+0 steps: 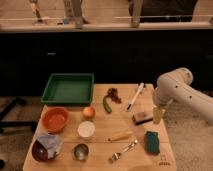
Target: Wipe red bowl with brush
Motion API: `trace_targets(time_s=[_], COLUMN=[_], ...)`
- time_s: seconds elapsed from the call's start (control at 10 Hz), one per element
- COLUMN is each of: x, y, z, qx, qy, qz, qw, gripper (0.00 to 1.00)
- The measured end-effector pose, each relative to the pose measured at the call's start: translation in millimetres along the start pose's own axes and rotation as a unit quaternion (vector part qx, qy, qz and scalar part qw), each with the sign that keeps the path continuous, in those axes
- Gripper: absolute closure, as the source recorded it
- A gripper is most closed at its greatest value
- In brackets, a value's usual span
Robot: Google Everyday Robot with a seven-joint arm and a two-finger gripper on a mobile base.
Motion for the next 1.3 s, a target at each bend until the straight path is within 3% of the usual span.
trace_targets(time_s=[0.3,0.5,0.7,0.9,1.1,1.2,1.3], x=[-19.9,-22.6,-18.4,-20.6,-20.5,-17.3,-13.1], y=[-8.8,-11.7,-12.0,-12.8,-13.1,-13.6,-14.2], z=[1.5,5.5,10.6,12.3,12.1,14.3,19.8], qx=[0.018,0.025,0.025,0.023,0.023,0.026,0.032], qy=[-0.009,-0.022,-0.036,-0.043,-0.043,-0.040,-0.035], qz=[0.061,0.150,0.238,0.265,0.269,0.281,0.308], qw=[0.9979,0.9881,0.9703,0.9630,0.9619,0.9586,0.9503], gripper=[0.00,0.00,0.00,0.00,0.00,0.00,0.00])
